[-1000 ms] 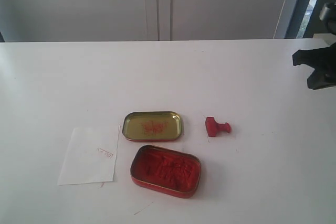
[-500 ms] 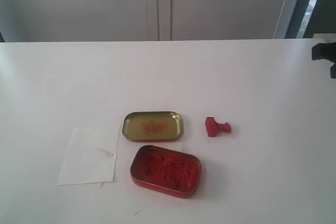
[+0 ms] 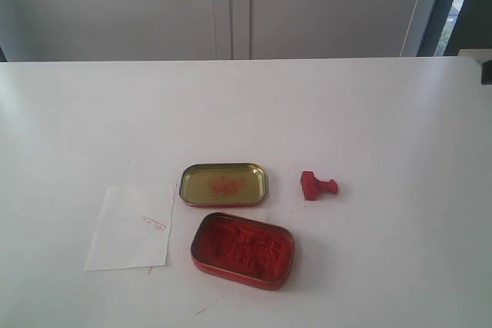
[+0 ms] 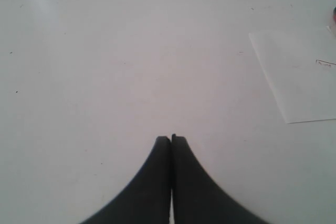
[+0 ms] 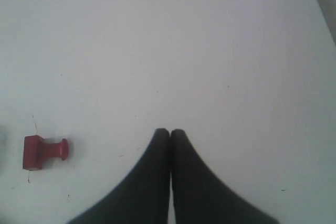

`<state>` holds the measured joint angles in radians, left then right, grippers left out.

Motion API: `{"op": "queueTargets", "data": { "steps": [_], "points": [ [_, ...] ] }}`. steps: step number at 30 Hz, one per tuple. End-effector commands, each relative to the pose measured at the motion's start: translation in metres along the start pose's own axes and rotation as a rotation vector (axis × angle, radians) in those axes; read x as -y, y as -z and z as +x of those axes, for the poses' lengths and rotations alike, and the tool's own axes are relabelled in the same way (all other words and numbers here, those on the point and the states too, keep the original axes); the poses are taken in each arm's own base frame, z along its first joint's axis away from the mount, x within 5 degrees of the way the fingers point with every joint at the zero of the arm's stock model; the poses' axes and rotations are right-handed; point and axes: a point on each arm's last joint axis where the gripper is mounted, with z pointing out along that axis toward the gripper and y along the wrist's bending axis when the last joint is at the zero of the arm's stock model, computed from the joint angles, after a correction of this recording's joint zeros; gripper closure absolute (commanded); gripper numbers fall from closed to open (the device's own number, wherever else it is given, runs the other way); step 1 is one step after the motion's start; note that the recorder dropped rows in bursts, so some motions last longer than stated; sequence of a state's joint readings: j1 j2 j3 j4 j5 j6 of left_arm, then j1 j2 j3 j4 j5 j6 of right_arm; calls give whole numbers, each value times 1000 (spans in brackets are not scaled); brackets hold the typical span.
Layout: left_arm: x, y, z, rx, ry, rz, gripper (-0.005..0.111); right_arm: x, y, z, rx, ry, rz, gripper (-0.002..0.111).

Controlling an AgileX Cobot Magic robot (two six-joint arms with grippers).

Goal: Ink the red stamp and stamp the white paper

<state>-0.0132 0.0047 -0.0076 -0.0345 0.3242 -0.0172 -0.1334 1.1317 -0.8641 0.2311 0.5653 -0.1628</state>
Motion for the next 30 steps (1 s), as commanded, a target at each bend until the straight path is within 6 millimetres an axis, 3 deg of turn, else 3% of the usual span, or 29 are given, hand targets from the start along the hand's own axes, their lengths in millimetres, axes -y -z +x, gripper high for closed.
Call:
{"op": "queueTargets", "data": {
  "steps": [1, 17, 30],
  "points": [
    [0, -1, 3, -12, 7, 0, 107, 1, 15, 7, 80, -1, 14, 108],
    [0, -1, 3, -12, 7, 0, 107, -2, 60, 41, 298, 10, 28, 108],
    [0, -1, 3, -12, 7, 0, 107, -2, 81, 68, 434, 19, 38, 108]
  ]
}}
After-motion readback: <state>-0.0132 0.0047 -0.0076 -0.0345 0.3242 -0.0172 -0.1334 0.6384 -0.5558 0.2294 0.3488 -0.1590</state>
